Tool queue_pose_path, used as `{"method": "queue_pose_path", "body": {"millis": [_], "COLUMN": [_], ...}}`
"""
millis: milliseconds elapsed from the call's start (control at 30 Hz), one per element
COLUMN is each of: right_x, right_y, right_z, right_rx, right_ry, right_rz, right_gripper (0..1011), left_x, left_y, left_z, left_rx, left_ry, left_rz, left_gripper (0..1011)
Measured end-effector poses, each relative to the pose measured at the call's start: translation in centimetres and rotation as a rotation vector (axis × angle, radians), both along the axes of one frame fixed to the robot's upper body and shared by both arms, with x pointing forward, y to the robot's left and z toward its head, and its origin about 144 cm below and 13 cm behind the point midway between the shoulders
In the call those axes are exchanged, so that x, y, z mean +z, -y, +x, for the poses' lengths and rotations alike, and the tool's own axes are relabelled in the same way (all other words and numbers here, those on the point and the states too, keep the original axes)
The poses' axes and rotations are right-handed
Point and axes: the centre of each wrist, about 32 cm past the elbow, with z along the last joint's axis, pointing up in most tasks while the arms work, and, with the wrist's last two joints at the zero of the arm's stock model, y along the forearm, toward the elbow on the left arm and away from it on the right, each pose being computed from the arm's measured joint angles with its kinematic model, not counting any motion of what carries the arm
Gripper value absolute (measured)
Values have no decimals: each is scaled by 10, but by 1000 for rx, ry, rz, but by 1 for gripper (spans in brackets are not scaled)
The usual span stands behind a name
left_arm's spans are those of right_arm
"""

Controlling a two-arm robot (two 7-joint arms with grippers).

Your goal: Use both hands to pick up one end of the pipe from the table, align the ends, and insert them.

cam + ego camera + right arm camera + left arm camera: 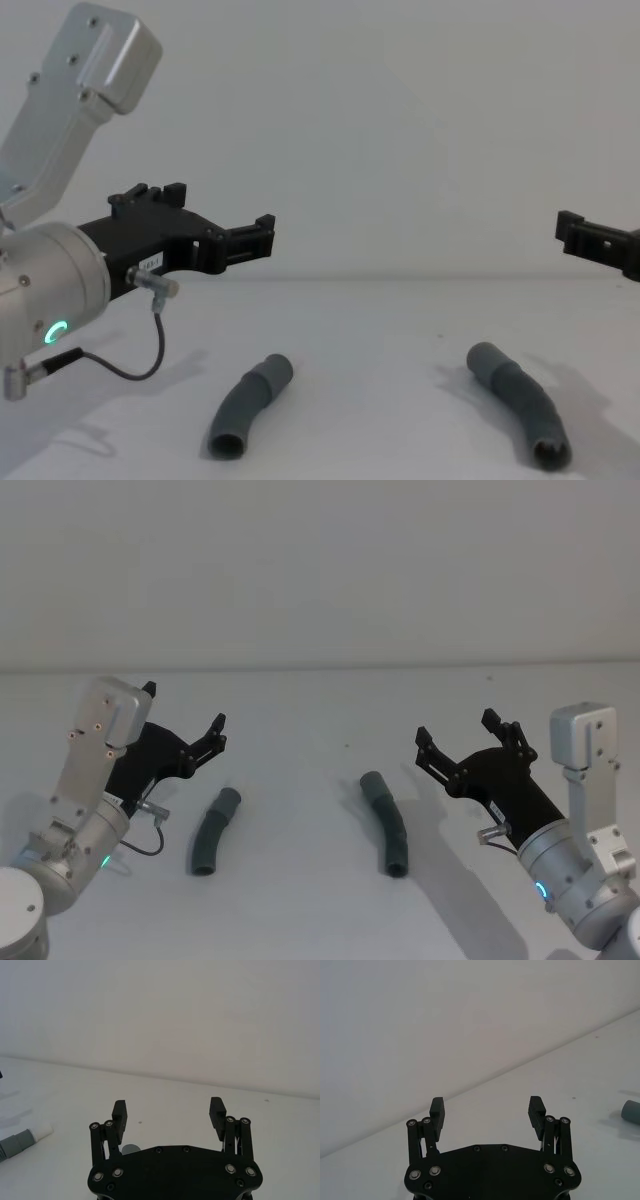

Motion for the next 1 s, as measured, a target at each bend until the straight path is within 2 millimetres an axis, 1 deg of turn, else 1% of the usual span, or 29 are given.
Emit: {"method": "queue_pose_path", "body": {"millis": [1000], "right_x": [0], "right_y": [0], "right_z": [0], "right_rx": [0], "right_ry": [0], "right_rz": [0], "right_gripper": [1001], "left_x": [0], "left_y": [0], "left_z": [0], "left_rx": [0], "left_ry": [0], "left_rz": [0], "left_gripper": [1001]}}
